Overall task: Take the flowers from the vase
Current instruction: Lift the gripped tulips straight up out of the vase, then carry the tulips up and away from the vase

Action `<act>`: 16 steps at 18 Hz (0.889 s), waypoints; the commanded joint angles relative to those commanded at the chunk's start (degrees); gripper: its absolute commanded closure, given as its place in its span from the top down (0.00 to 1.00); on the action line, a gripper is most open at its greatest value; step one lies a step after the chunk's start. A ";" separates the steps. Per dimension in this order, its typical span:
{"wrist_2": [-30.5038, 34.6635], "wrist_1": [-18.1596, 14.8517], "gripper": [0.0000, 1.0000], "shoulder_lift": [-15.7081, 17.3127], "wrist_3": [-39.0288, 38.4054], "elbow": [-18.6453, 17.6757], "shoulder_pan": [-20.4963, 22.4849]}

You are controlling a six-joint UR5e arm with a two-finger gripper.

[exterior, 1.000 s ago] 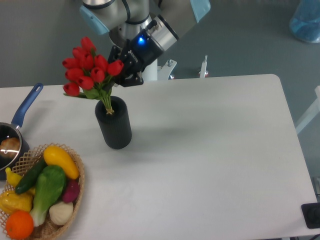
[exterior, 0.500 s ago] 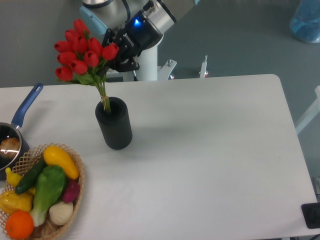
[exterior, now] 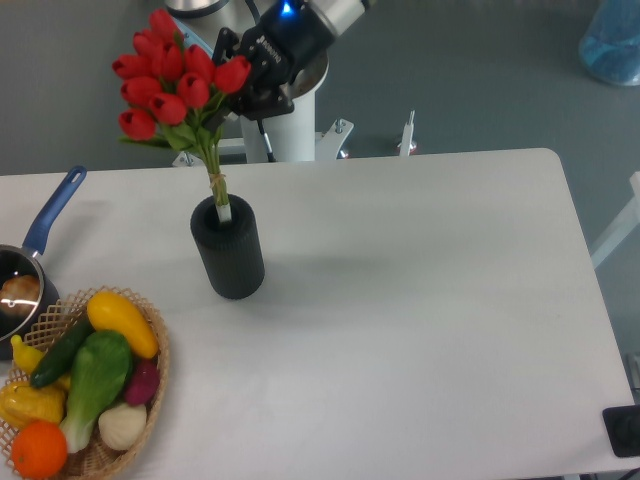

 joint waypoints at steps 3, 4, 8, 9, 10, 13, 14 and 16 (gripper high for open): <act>-0.61 0.09 0.00 0.00 -1.50 1.58 1.93; -0.79 0.09 0.00 0.00 -1.68 2.11 2.02; -1.66 0.44 0.00 0.00 -1.68 3.35 3.60; -2.10 0.53 0.00 -0.09 -1.68 3.26 4.65; -2.37 0.61 0.00 -0.52 -1.33 3.26 5.79; -2.11 3.50 0.00 -3.24 -0.80 3.00 10.44; -2.02 4.91 0.00 -4.38 -0.80 2.91 11.50; -1.06 7.63 0.00 -5.97 -0.98 3.34 13.96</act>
